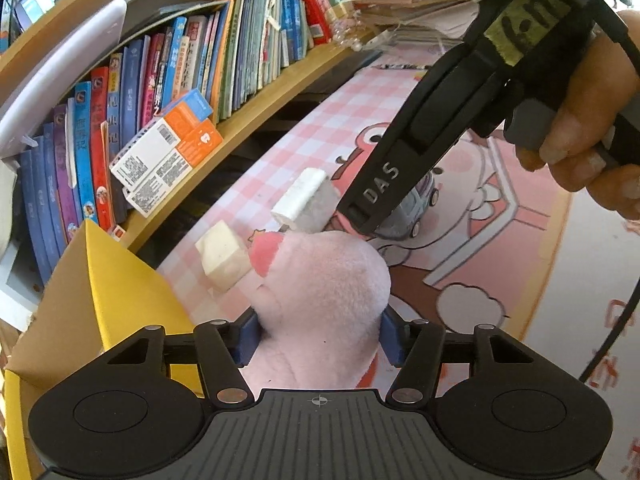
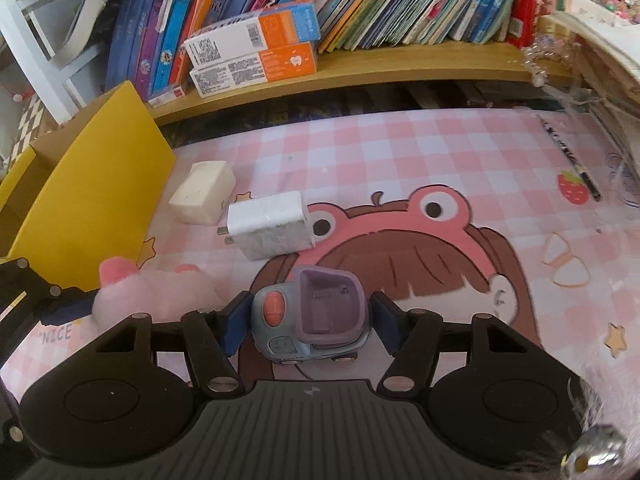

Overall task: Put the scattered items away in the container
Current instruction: 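Close left tool on pink plush pig while right tool grips grey toy car, then lift and carry pig in left tool while right tool carries car to yellow box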

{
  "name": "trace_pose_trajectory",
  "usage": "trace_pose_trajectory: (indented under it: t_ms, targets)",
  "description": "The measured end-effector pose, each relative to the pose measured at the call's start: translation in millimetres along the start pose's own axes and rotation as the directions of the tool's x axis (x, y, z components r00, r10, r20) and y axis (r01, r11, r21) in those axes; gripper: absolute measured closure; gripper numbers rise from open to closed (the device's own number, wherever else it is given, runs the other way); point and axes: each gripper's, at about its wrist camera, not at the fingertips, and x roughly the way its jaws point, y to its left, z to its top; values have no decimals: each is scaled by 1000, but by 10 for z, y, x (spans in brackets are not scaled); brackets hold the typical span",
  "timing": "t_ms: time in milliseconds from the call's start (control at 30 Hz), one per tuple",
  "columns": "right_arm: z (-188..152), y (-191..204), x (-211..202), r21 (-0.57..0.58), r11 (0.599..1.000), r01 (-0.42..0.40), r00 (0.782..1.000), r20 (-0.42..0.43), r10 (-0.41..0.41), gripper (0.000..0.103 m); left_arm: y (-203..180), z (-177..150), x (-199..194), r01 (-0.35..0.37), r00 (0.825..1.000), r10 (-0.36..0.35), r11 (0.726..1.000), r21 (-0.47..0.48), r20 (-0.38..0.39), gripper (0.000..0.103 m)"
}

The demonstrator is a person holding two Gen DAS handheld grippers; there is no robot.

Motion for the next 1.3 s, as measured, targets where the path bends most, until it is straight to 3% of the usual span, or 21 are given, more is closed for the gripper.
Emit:
trace_pose_trajectory:
  t_ms: [600,1300]
  targets:
    - [-431,157,-719,-36,999,25,999,43,-24,42,-173,-220,-718,12,997,-10,999,-30,72,44]
    - [-635,715,-1212,-115,993,7,993,114,6,42,65,-641,-1550,-55,986,74,990,-129,148,44]
